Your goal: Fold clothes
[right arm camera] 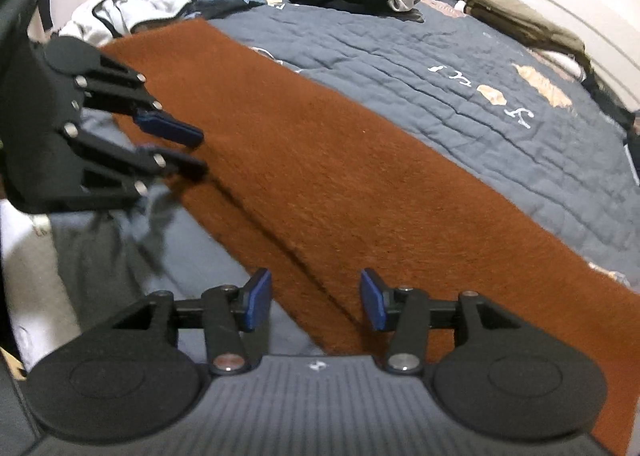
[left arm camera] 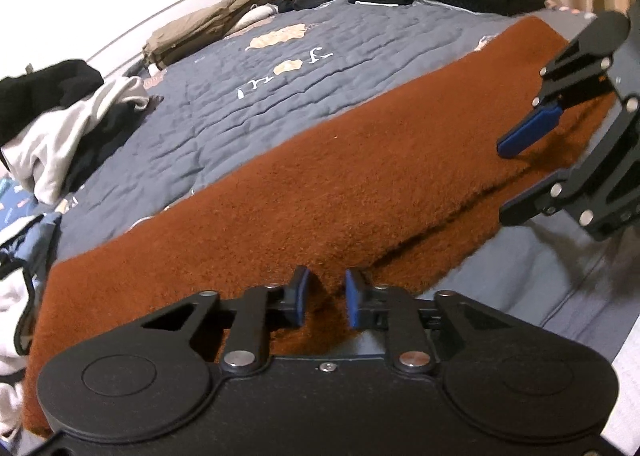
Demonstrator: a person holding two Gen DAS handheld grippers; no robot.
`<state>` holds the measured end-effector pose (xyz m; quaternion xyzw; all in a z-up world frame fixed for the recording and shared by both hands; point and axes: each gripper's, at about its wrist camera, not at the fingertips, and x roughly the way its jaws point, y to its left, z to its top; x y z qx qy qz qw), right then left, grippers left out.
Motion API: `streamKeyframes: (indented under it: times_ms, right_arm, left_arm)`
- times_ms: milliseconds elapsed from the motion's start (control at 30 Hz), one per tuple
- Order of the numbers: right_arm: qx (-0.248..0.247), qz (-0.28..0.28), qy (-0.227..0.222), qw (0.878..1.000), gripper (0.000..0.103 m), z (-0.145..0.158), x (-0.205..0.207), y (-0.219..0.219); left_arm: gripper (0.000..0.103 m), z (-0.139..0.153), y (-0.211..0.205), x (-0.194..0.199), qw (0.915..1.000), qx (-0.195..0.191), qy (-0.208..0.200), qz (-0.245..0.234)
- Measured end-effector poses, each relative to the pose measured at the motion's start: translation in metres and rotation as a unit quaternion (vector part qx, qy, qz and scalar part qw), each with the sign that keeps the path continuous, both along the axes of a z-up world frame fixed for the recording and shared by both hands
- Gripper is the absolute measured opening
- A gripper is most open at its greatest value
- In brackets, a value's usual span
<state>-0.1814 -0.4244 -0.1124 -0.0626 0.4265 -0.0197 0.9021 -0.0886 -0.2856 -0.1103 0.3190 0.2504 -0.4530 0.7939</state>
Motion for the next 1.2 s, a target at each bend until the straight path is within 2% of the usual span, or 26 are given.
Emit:
streamKeyframes:
  times_ms: [133,300,533,600,633,667,700,733,767,1200]
  right_arm:
    - [0.004,-0.006,-0.006,1.0,0.051,-0.001,-0.001,-0.003]
    - [-0.006,-0.022,-0.025,0.999,0.051,0.002,-0.001,-0.007]
    - [0.0,-0.016,-0.022,1.0,0.05,-0.007,0.004,-0.009]
    - [0.001,-0.014,-0.023,1.0,0.045,-0.009,0.005,-0.01]
    - [0.007,-0.015,-0.025,1.0,0.038,-0.009,0.006,-0.011]
    - [0.016,-0.017,-0.026,0.999,0.025,-0.008,0.006,-0.013]
    - [0.019,-0.018,-0.027,0.999,0.019,-0.007,0.006,-0.014]
    - [0.021,-0.018,-0.028,0.999,0.009,-0.006,0.006,-0.015]
    - [0.022,-0.019,-0.029,0.999,0.005,-0.005,0.005,-0.015]
    - [0.019,0.021,-0.024,0.999,0.003,0.015,-0.009,-0.013]
  left_arm:
    - [0.008,0.005,0.003,0.006,0.9995,-0.01,0.03,0.007]
    - [0.002,0.011,0.006,0.007,0.9987,-0.019,0.046,0.003]
    - [0.001,0.011,0.006,0.006,0.9988,-0.016,0.047,0.004]
    - [0.001,0.01,0.006,0.007,0.9988,-0.015,0.047,0.005]
    - [0.001,0.01,0.006,0.007,0.9988,-0.015,0.047,0.006]
    - [0.001,0.01,0.006,0.007,0.9987,-0.014,0.048,0.006]
    - [0.001,0.01,0.006,0.008,0.9987,-0.014,0.048,0.007]
    - [0.002,0.01,0.007,0.008,0.9987,-0.014,0.048,0.008]
    - [0.002,0.01,0.007,0.008,0.9987,-0.014,0.049,0.008]
    - [0.0,0.019,0.019,0.005,0.9982,-0.016,0.058,-0.01]
